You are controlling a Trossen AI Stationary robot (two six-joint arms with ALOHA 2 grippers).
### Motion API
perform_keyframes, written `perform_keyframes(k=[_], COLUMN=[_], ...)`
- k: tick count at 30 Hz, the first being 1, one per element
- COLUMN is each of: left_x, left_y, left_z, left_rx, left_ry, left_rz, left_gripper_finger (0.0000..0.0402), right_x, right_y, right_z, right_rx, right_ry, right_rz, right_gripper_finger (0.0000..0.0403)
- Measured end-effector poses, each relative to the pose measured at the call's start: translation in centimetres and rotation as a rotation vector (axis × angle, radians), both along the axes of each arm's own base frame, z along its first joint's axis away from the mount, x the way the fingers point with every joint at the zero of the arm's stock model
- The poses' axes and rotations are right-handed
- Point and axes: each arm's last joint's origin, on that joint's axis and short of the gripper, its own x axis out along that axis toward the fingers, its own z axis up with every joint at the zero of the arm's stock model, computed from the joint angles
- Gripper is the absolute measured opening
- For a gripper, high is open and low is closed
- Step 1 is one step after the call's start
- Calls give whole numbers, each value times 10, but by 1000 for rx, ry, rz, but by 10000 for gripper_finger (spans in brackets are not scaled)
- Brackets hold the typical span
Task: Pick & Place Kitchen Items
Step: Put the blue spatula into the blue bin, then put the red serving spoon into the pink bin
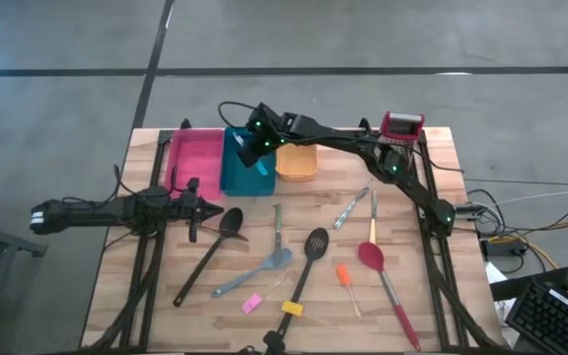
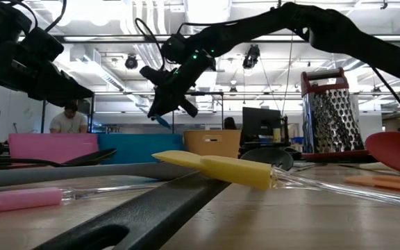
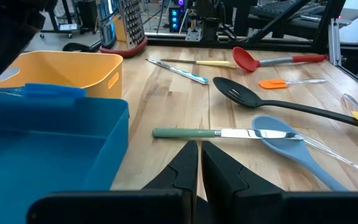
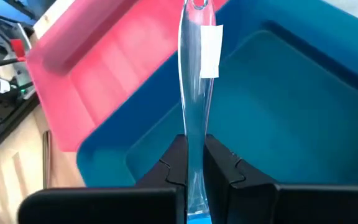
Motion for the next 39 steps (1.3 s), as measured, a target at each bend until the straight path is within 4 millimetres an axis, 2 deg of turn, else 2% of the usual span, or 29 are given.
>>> perform_keyframes(k=[11,17,31,34,39], left_x=[0,0,0,0,0], left_y=[0,0,0,0,0], left_z=[0,0,0,0,0], left_rx=[0,0,0,0,0], left_ry=[0,0,0,0,0], left_rz=[0,0,1,0,0], left_gripper_finger=[23,23,23,23,23], right_x=[-6,-6,-3,-5,-16], right_y=[-4,-5,-6,-8,-3], right_z=[-36,-38,-36,-28,20], right_rx=[21,22,32,16,-73], right_ry=[73,67,20,-7,-69], right_rz=[-42,-40,8,46,102], right_gripper_finger=[14,18,172,199,223])
